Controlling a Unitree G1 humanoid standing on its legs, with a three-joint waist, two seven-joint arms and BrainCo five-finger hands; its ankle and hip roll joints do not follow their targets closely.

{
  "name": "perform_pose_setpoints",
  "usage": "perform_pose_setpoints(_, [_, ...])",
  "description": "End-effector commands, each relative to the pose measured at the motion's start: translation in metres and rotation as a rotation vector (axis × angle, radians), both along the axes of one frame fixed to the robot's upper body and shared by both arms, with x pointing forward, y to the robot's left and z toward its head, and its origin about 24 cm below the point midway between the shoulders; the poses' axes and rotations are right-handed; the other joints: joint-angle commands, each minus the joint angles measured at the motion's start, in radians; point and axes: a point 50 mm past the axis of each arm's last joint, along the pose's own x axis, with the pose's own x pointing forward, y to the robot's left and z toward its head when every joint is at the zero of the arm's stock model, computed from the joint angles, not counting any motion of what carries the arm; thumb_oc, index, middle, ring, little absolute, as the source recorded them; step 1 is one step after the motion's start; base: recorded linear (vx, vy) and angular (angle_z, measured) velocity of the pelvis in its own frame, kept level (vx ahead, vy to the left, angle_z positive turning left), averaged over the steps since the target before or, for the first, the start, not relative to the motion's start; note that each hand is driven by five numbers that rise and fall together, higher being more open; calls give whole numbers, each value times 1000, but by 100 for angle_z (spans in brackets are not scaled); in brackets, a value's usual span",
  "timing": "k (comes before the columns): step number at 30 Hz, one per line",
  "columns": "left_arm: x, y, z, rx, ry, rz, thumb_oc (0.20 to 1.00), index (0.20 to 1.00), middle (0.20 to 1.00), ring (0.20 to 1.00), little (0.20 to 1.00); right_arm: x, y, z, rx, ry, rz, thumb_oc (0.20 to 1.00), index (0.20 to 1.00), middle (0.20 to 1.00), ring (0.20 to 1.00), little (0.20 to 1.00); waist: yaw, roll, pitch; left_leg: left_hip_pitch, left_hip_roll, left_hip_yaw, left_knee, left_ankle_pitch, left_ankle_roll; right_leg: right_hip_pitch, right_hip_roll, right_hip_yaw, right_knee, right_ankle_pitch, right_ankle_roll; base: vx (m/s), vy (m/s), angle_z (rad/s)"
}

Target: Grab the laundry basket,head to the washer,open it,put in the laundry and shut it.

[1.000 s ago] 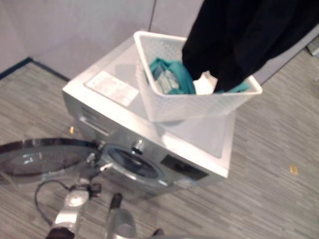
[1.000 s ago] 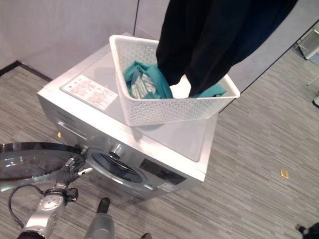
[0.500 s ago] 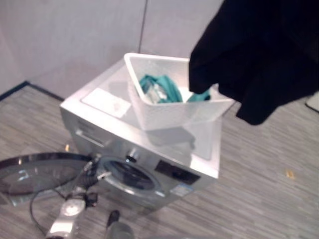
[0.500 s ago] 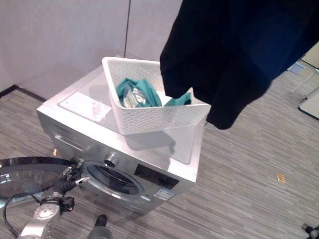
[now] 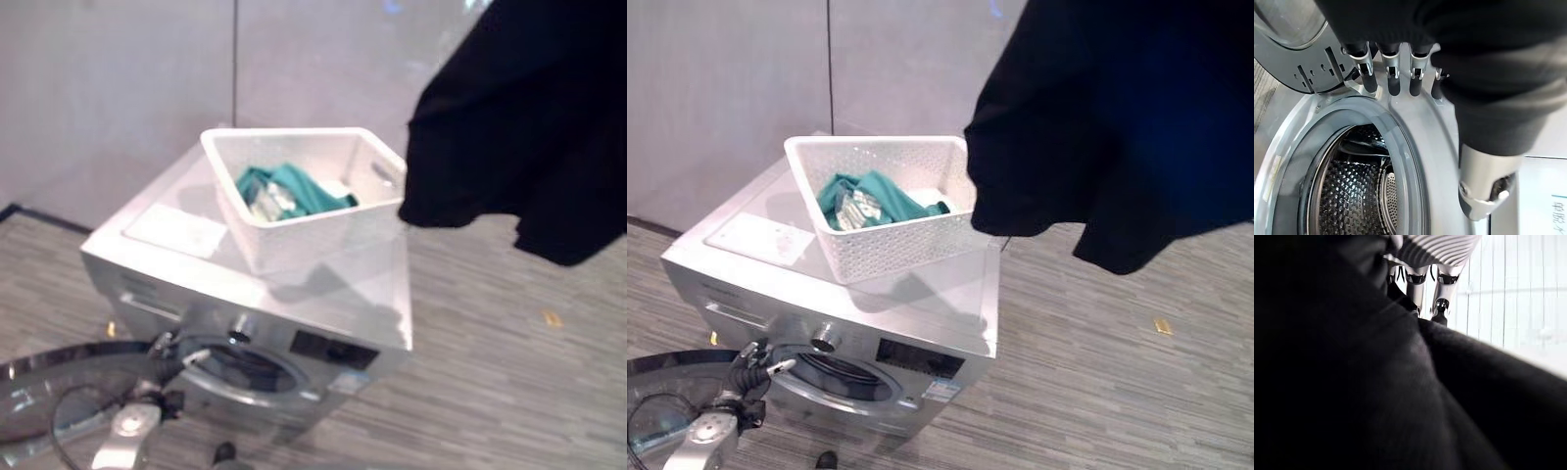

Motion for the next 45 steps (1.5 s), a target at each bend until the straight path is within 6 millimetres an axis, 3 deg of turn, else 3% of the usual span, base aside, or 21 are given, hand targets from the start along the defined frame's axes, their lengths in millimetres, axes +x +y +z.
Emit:
perform_pose_setpoints(1, [41,-4,33,17,-207,-31,1000,1000,1000,1000,1000,-15,0,3,-7,-67,-20,200,200,200,200,200,16,6,19,-26,32,-60,64,-93,16,77,-39,21,119,-91,68,-16,-9,-22])
perform_pose_setpoints(4, [41,-9,31,1,-212,-30,1000,1000,1000,1000,1000,-11,5,-11,-86,-71,-36,200,200,200,200,200,20,28,21,-23,37,-62,75,-92,13,85,-41,28,127,-106,63,-24,-33,-11])
perform_pose_setpoints(13, [36,-14,26,-19,-198,-25,1000,1000,1000,1000,1000,4,4,-33,-136,-26,-59,200,200,200,200,200,29,35,14,-37,67,-76,60,-40,-6,94,-8,54,102,-140,37,-95,-65,1])
perform_pose_setpoints(15, [37,-10,29,-14,-213,-12,1000,1000,1000,1000,1000,6,7,-32,-140,-26,-22,200,200,200,200,200,36,35,44,-58,97,-96,50,5,-24,86,36,91,95,-176,3,-344,-279,-11])
perform_pose_setpoints(16, [41,-13,31,-27,-224,-17,1000,1000,1000,1000,1000,2,11,-32,-164,-42,0,200,200,200,200,200,40,43,90,-97,130,-141,39,68,-49,77,103,127,95,-193,-37,-342,-339,-13])
perform_pose_setpoints(19, [42,-18,30,-40,-219,-32,1000,1000,1000,1000,1000,1,10,-34,-165,-53,6,200,200,200,200,200,41,59,110,-119,144,-168,23,109,-60,76,140,118,90,-192,-54,-202,-206,41])
perform_pose_setpoints(20, [42,-26,26,-57,-203,-60,1000,1000,1000,1000,1000,6,7,-38,-157,-37,14,200,200,200,200,200,44,77,124,-127,161,-177,-1,140,-78,82,172,105,82,-208,-73,-171,-139,56])
perform_pose_setpoints(25, [48,-36,27,-65,-206,-110,1000,1000,1000,1000,1000,12,3,-44,-146,-8,20,200,200,200,200,200,35,78,167,-178,192,-138,62,179,-94,75,184,65,73,-188,-89,-196,-92,33])
perform_pose_setpoints(26, [50,-38,30,-67,-221,-118,1000,1000,1000,1000,1000,15,5,-45,-154,2,20,200,200,200,200,200,28,69,173,-175,205,-118,110,159,-85,65,177,59,72,-174,-90,-233,-28,23])
perform_pose_setpoints(27, [53,-43,33,-71,-239,-144,1000,1000,1000,1000,1000,23,14,-47,-173,20,48,200,200,200,200,200,22,59,174,-142,218,-137,214,92,-65,47,161,65,68,-150,-88,-304,-28,2])
perform_pose_setpoints(30, [54,-48,39,-81,-270,-170,1000,1000,1000,1000,1000,35,30,-50,-203,34,101,200,200,200,200,200,13,50,168,-69,229,-178,337,13,-47,24,139,74,65,-124,-77,-163,35,-49])
perform_pose_setpoints(33, [50,-49,39,-99,-273,-166,1000,1000,1000,1000,1000,46,37,-52,-207,60,122,200,200,200,200,200,-1,57,148,14,233,-189,363,-28,-43,1,131,84,73,-107,-52,-89,128,-21])
perform_pose_setpoints(35, [41,-51,34,-123,-262,-160,1000,1000,1000,1000,1000,56,34,-54,-176,101,120,200,200,200,200,200,-28,84,107,134,250,-174,281,-59,-48,-27,124,97,86,-93,-26,-44,291,-28])
perform_pose_setpoints(39, [34,-54,29,-141,-235,-168,1000,1000,1000,1000,1000,57,28,-54,-168,124,88,200,200,200,200,200,-53,111,64,223,271,-123,102,-100,-72,-47,99,90,96,-78,-4,-26,230,-5])
perform_pose_setpoints(41, [35,-56,27,-146,-223,-176,1000,1000,1000,1000,1000,52,24,-54,-164,124,69,200,200,200,200,200,-59,121,67,225,254,-94,65,-137,-77,-65,59,68,106,-57,9,-113,270,40])
perform_pose_setpoints(45, [37,-56,28,-132,-231,-191,1000,1000,1000,1000,1000,49,23,-55,-167,116,52,200,200,200,200,200,-54,124,84,208,179,-99,84,-215,-51,-105,-24,74,115,13,49,-133,292,13])
